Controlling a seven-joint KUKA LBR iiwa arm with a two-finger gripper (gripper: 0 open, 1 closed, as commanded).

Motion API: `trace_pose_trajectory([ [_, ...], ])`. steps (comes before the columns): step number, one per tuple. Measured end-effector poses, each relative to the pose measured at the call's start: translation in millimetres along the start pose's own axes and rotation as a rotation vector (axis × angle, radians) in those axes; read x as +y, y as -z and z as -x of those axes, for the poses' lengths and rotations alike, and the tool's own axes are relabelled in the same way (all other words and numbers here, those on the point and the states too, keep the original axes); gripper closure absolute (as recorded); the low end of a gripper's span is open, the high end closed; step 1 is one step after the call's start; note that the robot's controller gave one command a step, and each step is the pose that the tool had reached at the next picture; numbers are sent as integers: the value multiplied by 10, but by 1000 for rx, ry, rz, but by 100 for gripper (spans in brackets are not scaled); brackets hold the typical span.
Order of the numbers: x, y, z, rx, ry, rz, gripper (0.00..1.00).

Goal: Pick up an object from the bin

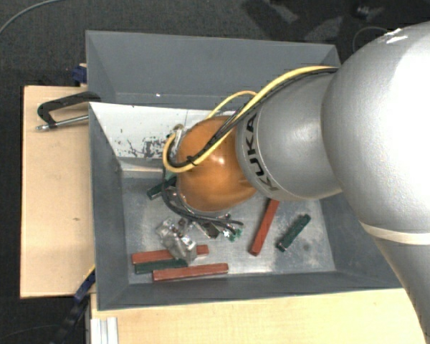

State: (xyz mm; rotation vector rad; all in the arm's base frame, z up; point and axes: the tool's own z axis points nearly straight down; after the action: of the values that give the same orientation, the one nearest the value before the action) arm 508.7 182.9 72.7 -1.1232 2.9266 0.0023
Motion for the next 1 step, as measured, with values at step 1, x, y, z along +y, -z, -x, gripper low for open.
trace_pose_trajectory([
  [1, 5, -12, -6, 2, 0, 1, 0],
])
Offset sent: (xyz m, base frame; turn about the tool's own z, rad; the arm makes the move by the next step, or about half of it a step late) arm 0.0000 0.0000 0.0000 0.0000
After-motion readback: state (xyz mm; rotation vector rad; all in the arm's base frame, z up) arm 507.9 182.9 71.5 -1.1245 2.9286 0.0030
